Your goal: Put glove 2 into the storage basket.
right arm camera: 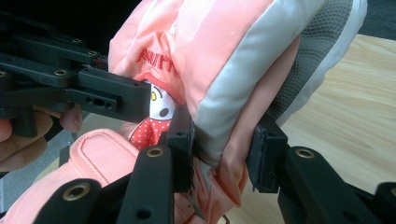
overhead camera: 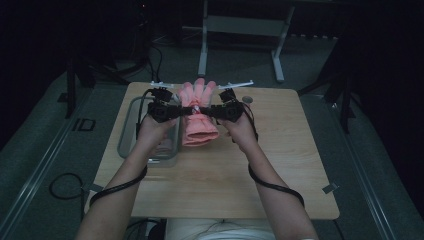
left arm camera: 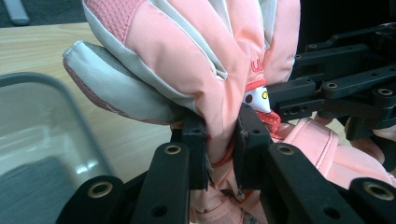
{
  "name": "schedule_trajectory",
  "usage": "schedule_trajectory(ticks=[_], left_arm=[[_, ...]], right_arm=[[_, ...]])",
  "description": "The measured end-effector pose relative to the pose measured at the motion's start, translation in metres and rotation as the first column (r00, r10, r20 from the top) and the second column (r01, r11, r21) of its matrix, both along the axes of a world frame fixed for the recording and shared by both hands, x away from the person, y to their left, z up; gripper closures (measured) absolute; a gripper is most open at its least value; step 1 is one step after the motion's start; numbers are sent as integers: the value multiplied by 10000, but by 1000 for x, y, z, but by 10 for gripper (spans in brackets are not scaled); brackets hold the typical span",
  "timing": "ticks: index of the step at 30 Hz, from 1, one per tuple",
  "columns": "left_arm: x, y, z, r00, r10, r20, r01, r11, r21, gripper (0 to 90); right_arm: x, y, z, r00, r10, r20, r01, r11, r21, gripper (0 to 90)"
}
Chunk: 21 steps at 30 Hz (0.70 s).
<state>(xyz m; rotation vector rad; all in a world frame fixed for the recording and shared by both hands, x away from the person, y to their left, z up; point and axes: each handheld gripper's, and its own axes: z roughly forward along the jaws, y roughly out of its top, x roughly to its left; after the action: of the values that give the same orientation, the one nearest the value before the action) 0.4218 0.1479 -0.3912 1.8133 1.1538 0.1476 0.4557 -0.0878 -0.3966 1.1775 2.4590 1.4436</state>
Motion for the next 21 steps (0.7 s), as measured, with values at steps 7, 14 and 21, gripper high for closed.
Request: schedule_trajectory(ticks=[7,14,21], left_arm=[[-7,29,3,9992,392,-16,-392,9992,33,771],[-14,61,2,9967,802,-92,-801,9967,116,771],[-18,92,-4,9929,1160,-282,-1157,9932,114,771]], right_arm=[[3,32,3,9992,399,0,-399,9992,-27,660],[5,65,2,9964,843,-61,-844,9964,-63,660],[7,101,-2,9926,1203,-172,-1208,9923,-269,658]])
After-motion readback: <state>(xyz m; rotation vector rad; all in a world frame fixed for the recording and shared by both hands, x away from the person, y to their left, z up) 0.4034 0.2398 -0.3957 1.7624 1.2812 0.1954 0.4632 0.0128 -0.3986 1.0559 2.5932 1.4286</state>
